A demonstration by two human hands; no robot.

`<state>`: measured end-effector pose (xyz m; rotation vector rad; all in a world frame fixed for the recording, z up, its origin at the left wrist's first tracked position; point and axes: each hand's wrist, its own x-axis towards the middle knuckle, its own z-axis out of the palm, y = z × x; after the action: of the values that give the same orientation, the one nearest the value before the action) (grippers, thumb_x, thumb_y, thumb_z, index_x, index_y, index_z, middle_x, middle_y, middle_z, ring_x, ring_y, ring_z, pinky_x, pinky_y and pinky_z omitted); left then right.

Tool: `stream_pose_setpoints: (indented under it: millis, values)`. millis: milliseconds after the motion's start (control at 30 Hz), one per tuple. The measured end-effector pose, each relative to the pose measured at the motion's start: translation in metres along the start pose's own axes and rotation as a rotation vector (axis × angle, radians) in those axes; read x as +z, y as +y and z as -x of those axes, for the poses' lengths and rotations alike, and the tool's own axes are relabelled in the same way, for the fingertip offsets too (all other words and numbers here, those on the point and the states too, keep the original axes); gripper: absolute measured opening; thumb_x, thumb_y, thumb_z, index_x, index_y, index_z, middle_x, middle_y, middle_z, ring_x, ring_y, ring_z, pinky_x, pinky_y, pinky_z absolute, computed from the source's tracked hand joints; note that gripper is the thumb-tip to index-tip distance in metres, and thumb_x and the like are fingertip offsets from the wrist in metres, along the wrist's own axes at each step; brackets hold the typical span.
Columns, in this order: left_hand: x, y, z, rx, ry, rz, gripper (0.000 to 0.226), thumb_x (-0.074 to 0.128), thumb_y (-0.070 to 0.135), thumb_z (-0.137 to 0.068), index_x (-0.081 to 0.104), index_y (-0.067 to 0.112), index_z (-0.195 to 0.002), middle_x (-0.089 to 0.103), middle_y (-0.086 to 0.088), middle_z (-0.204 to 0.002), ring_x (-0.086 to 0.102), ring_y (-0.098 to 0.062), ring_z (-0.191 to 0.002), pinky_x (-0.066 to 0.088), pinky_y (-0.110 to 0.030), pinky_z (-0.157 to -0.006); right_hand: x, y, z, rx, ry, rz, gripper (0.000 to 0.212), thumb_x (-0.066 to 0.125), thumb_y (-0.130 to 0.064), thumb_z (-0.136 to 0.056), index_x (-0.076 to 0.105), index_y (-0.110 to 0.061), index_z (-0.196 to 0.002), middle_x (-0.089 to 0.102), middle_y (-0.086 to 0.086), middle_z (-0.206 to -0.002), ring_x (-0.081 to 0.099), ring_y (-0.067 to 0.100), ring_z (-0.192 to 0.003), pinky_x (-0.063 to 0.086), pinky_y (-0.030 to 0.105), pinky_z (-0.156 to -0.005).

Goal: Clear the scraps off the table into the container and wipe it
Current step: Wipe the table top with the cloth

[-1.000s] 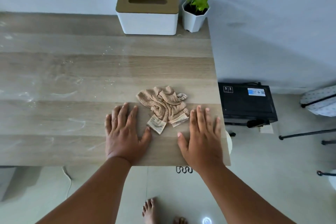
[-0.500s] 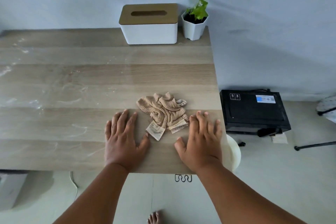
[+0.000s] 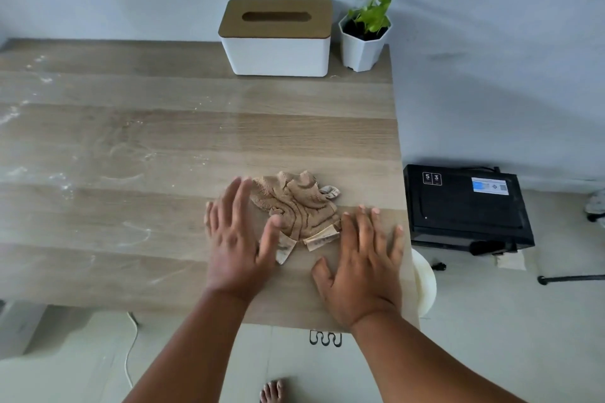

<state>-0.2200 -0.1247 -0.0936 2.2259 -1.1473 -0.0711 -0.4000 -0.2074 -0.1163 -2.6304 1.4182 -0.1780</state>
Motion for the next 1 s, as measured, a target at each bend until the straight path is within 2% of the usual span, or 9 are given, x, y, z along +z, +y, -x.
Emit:
stream_pose_setpoints:
  millis: [100, 167, 233, 300, 433, 667, 800, 933, 1000]
  values:
    - [0.029, 0.039, -0.030, 0.167, -0.096, -0.102, 0.071, 0.036, 0.062, -0.100, 0.032, 0.023, -0.160, 0.032, -0.005, -0.166, 0.023, -0.026, -0.156, 0.013, -0.055, -0.127, -0.002, 0.000, 0.000, -0.003, -0.028, 0.017, 0.084, 0.048, -0.057, -0.083, 0.045, -0.009, -0.152, 0.035, 0.016, -0.163, 0.022, 0.036, -0.156, 0.015, 0.067, -0.122]
    - [0.049, 0.051, -0.043, 0.200, -0.249, -0.239, 0.071, 0.035, 0.063, -0.098, 0.032, 0.029, -0.160, 0.028, -0.003, -0.169, 0.018, -0.026, -0.157, 0.010, -0.053, -0.127, -0.002, -0.001, -0.001, 0.011, -0.047, 0.028, 0.086, 0.045, -0.059, -0.085, 0.041, -0.010, -0.155, 0.035, 0.015, -0.164, 0.021, 0.035, -0.157, 0.015, 0.067, -0.123]
    - [0.061, 0.051, -0.043, 0.207, -0.320, -0.378, 0.069, 0.035, 0.064, -0.096, 0.039, 0.030, -0.156, 0.030, -0.003, -0.168, 0.020, -0.027, -0.157, 0.012, -0.054, -0.126, -0.003, -0.002, -0.002, 0.019, -0.047, 0.031, 0.088, 0.044, -0.061, -0.086, 0.040, -0.009, -0.156, 0.037, 0.015, -0.163, 0.023, 0.036, -0.156, 0.017, 0.067, -0.122]
    - [0.062, 0.046, -0.038, 0.216, -0.305, -0.397, 0.067, 0.039, 0.062, -0.096, 0.048, 0.027, -0.152, 0.035, -0.006, -0.165, 0.026, -0.028, -0.155, 0.017, -0.055, -0.124, -0.003, -0.001, -0.002, 0.019, -0.050, 0.034, 0.088, 0.045, -0.061, -0.085, 0.040, -0.008, -0.156, 0.036, 0.015, -0.163, 0.024, 0.036, -0.156, 0.017, 0.068, -0.122]
    - [0.051, 0.035, -0.021, 0.239, -0.255, -0.358, 0.063, 0.044, 0.055, -0.098, 0.052, 0.021, -0.151, 0.039, -0.009, -0.164, 0.033, -0.031, -0.152, 0.024, -0.056, -0.122, -0.001, 0.001, -0.003, 0.013, -0.041, 0.039, 0.088, 0.046, -0.057, -0.082, 0.042, -0.008, -0.155, 0.034, 0.015, -0.164, 0.023, 0.037, -0.156, 0.016, 0.068, -0.122]
    - [-0.011, -0.027, 0.054, 0.160, -0.235, -0.419, 0.061, 0.048, 0.057, -0.097, 0.054, 0.024, -0.149, 0.039, -0.007, -0.163, 0.033, -0.032, -0.153, 0.023, -0.063, -0.120, 0.002, 0.004, -0.002, -0.010, -0.047, 0.069, 0.084, 0.037, -0.058, -0.091, 0.034, -0.008, -0.158, 0.025, 0.014, -0.168, 0.015, 0.034, -0.158, 0.007, 0.066, -0.124]
    - [-0.046, -0.066, 0.049, 0.038, -0.299, -0.496, 0.073, 0.037, 0.070, -0.094, 0.042, 0.032, -0.156, 0.030, -0.004, -0.168, 0.022, -0.031, -0.157, 0.016, -0.066, -0.121, 0.001, 0.001, -0.004, -0.003, -0.064, 0.089, 0.084, 0.033, -0.063, -0.092, 0.034, -0.013, -0.160, 0.021, 0.010, -0.171, 0.011, 0.032, -0.159, 0.006, 0.065, -0.124]
    - [-0.018, -0.056, 0.001, -0.162, -0.270, -0.501, 0.085, 0.020, 0.078, -0.091, 0.006, 0.036, -0.163, 0.012, -0.003, -0.173, 0.005, -0.029, -0.159, 0.005, -0.067, -0.122, 0.002, -0.002, -0.006, 0.025, -0.062, 0.091, 0.080, 0.029, -0.063, -0.095, 0.033, -0.016, -0.160, 0.022, 0.010, -0.170, 0.013, 0.032, -0.159, 0.006, 0.065, -0.124]
    - [0.000, -0.043, -0.014, -0.205, -0.256, -0.491, 0.085, 0.017, 0.075, -0.091, 0.002, 0.033, -0.163, 0.008, -0.006, -0.173, 0.003, -0.032, -0.159, 0.001, -0.068, -0.122, 0.003, -0.003, -0.007, 0.034, -0.058, 0.087, 0.078, 0.029, -0.062, -0.095, 0.034, -0.016, -0.158, 0.025, 0.010, -0.169, 0.015, 0.032, -0.158, 0.006, 0.065, -0.124]
